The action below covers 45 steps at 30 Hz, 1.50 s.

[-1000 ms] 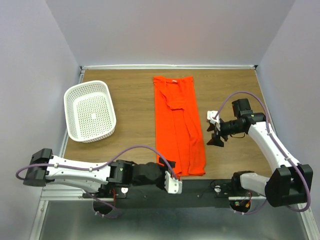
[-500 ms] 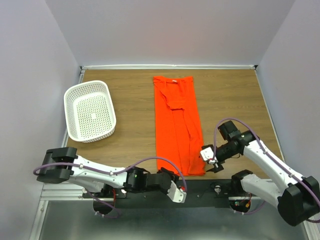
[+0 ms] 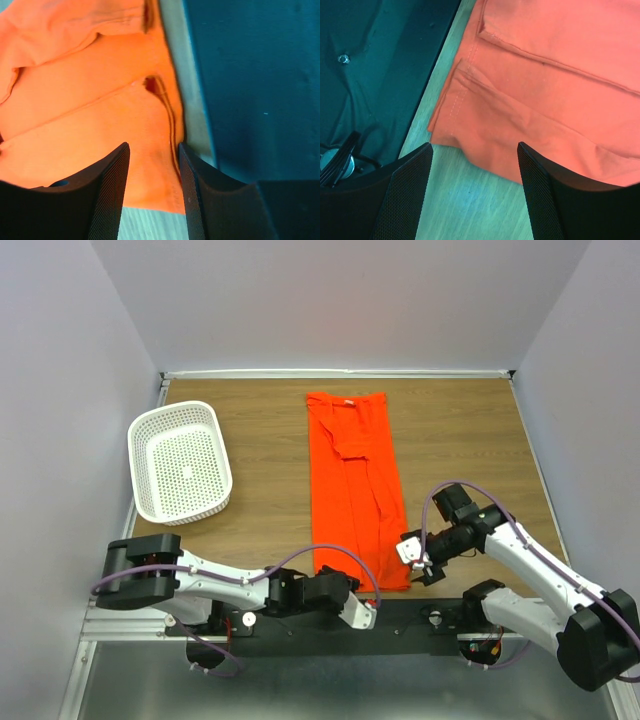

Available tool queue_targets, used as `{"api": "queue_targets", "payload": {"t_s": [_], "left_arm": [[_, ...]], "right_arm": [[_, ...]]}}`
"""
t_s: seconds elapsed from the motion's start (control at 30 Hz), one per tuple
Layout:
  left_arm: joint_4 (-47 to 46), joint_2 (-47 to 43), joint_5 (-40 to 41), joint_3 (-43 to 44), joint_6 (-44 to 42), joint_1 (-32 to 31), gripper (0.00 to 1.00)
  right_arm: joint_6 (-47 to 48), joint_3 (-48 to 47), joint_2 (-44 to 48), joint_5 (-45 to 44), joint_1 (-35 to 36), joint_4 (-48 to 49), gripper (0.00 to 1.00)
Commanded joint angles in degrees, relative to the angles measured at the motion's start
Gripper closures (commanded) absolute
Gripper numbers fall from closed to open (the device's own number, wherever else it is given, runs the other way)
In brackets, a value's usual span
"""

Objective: Fold and stack the t-shirts
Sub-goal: Fold the tshirt

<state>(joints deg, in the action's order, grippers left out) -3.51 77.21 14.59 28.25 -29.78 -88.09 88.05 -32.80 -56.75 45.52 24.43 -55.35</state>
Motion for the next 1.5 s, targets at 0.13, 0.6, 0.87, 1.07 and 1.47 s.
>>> {"api": "queue_targets", "payload": {"t_s": [0.13, 0.6, 0.87, 1.07, 1.47], "left_arm": [[-2.91, 0.4, -2.55, -0.56, -0.81, 0.99, 0.5], [-2.03, 3.12, -6.07, -0.13, -0.72, 0.56, 0.58], [-2.29, 4.79, -5.36, 0.14, -0.63, 0.47, 0.65], [-2.03, 3.92, -5.45, 0.05, -0.54, 0.47, 0.75], [-1.5, 4.18, -5.97, 0.58, -0.89, 0.38, 0.84]], "right_arm": [[0.1, 0.36, 0.68, 0.01, 0.36, 0.86, 0.24], [-5.33, 3.62, -1.43, -4.99, 9.58, 7.79, 0.24], [-10.71, 4.49, -1.78, -9.39, 15.39, 11.85, 0.25], [-11.93, 5.64, -0.82, -15.19, 16.27, 11.5, 0.34], [-13.51, 4.4, -4.85, -17.03, 24.78, 11.83, 0.43]]}}
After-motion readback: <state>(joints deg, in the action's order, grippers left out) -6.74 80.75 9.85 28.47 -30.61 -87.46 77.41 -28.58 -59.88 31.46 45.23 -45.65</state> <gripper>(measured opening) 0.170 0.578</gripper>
